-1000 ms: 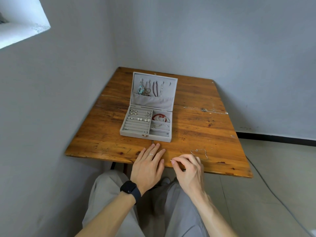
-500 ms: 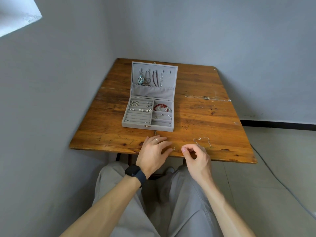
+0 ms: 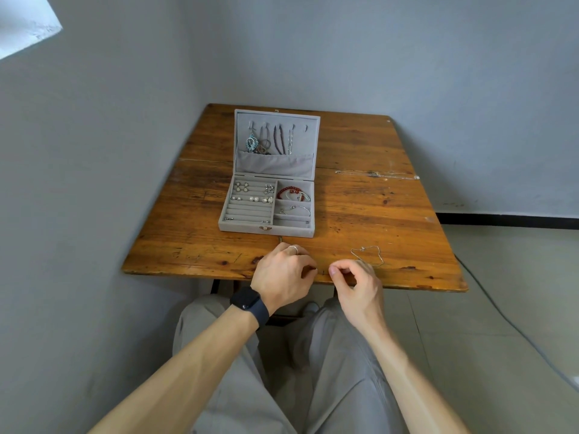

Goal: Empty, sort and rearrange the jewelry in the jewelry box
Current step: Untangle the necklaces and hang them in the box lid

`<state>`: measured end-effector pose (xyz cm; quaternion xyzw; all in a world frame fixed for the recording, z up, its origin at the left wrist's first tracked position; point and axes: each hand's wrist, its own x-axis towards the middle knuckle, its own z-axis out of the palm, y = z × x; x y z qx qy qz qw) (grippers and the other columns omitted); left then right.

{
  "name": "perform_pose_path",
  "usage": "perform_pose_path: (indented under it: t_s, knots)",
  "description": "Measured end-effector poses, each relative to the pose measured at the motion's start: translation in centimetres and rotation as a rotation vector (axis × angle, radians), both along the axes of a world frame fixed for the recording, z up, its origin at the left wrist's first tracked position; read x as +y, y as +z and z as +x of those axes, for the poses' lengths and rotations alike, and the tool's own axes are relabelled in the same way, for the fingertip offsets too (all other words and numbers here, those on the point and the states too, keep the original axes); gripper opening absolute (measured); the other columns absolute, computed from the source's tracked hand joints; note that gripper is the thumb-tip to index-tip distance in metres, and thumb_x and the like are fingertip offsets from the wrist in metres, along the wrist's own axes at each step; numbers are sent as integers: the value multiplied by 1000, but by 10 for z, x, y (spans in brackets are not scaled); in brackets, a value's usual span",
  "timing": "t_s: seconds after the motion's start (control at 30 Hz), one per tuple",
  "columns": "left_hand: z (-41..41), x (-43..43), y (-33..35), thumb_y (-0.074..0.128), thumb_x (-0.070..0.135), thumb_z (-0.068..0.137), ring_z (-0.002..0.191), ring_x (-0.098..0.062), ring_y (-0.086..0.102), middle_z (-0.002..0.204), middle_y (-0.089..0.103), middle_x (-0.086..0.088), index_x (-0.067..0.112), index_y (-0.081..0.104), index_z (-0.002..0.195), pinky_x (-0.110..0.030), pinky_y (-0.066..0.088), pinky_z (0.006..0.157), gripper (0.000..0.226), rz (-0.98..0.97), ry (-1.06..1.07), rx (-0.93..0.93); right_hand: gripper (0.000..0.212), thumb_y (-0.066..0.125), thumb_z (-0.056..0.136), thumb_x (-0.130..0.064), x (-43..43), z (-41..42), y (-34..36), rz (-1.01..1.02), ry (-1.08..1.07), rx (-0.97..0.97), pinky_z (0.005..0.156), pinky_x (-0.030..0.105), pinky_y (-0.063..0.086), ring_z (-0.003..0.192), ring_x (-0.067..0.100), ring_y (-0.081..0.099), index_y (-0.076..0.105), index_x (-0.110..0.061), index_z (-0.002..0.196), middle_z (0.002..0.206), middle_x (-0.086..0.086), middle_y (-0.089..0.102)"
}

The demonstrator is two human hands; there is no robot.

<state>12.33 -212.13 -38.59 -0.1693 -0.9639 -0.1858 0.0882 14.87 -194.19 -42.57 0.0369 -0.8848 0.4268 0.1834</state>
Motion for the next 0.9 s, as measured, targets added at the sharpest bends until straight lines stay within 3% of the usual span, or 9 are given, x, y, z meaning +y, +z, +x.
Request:
perform_pose_path:
  t_s: [0.33,0.5,0.63,0.9]
  knots:
    - [-8,5,3,51,42,100,112,-13,53,121,65,11,30,71,114,-29,50,81,27,-92,-60,-13,7,70,91,-15,0,0,-1,-24,0,-13,80,25,47,93,7,57,72,-22,90,91,-18,68]
    - [-19,7,7,49,45,101,104,-12,57,113,66,9,32,68,115,-27,52,78,26,-65,-69,-29,10,68,94,-19,8,-2,11,-225,-23,-74,78,13,48,92,4,65,72,-29,95,92,-23,70]
    - [-45,24,26,50,50,99,98,-10,61,107,66,13,37,68,110,-33,57,74,25,7,-50,-42,11,66,95,-24,34,-12,28,-310,-89,-103,74,14,53,87,3,69,70,-33,96,93,-25,71]
    - [-129,93,57,53,51,97,96,-12,60,103,66,11,37,70,105,-33,55,71,23,66,-84,-46,11,65,96,-27,116,-72,51,-209,-205,-90,73,9,50,90,-3,66,69,-36,95,94,-30,69]
